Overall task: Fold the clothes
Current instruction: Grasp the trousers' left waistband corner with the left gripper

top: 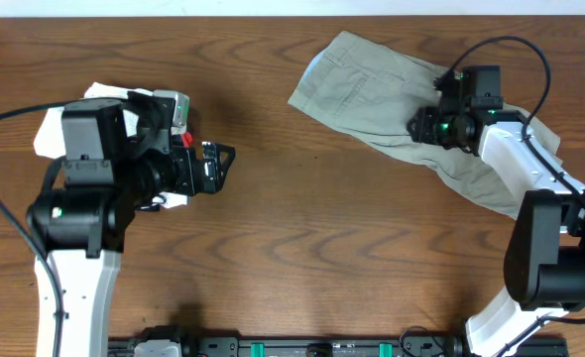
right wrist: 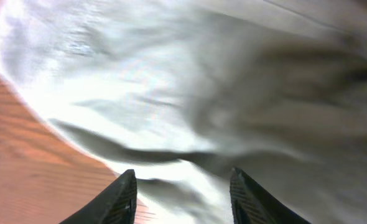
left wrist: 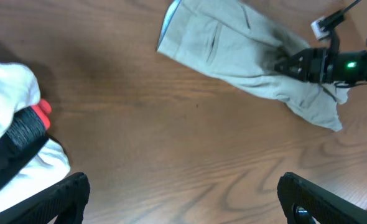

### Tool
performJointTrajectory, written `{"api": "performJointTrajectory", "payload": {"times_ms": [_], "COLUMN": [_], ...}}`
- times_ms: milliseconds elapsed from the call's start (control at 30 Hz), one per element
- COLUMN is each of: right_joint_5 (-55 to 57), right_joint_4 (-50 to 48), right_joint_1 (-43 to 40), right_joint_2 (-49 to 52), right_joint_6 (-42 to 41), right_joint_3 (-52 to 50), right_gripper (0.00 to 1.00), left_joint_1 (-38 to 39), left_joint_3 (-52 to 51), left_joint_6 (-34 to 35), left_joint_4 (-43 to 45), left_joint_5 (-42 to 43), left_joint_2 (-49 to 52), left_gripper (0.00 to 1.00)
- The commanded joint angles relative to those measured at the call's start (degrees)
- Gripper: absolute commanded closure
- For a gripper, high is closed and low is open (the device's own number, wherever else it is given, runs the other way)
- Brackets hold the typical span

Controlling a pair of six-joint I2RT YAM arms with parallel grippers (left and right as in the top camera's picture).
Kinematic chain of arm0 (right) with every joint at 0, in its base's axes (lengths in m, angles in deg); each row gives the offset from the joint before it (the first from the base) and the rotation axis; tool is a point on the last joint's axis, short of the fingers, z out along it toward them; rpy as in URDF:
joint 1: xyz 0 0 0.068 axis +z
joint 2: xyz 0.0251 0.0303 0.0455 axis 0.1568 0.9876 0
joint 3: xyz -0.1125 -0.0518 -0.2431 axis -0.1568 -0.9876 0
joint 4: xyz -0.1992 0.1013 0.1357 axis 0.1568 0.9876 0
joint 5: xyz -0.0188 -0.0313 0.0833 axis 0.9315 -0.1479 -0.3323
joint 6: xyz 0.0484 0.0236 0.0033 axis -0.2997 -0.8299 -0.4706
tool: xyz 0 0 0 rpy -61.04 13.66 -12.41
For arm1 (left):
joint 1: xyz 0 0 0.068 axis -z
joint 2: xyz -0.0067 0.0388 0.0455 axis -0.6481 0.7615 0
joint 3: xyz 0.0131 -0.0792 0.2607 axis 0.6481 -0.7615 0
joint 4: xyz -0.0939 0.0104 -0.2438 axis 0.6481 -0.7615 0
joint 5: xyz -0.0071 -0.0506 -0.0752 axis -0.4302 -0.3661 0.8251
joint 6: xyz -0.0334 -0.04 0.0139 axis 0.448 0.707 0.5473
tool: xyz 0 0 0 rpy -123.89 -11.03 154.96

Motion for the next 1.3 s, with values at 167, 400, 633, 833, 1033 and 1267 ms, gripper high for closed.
{"api": "performJointTrajectory", "payload": {"times_ms": [167,400,633,833,1033,1267], "right_joint_5": [3.93,4.31,-0.22,-2.16,0.92,-9.05], "right_joint_4": [-12.02,-20.79,-11.19,7.1,9.16,-6.14], "right_joint_1": [5.4,6.91,7.85,11.21,12.24,8.9], "right_joint_2": [3.17,13.27,16.44,13.9,8.26,-1.22], "right_joint_6": [-4.33,-16.74,-11.08,5.38,10.19,-0.72], "right_joint_3": [-3.3,-3.32,-3.32,-3.3,-3.26,-3.17], "right_gripper": [0.68,0.99,0.99,0.99,0.99,0.32], "left_joint_1": [-0.15,-0.15,-0.15,-0.15,-0.15,0.7], "left_joint_3": [1.11,1.11,1.11,1.11,1.11,1.09], "left_joint_6": [-0.39,-0.39,-0.42,-0.42,-0.42,-0.42], "left_joint_4": [-2.16,-2.54,-4.07,-3.02,-2.1,0.66], "left_joint_5": [-0.02,-0.02,-0.04,-0.04,-0.04,-0.02], "left_joint_2": [4.9,4.74,4.39,4.42,4.42,6.21], "left_gripper": [0.02,0.02,0.02,0.02,0.02,0.02]}}
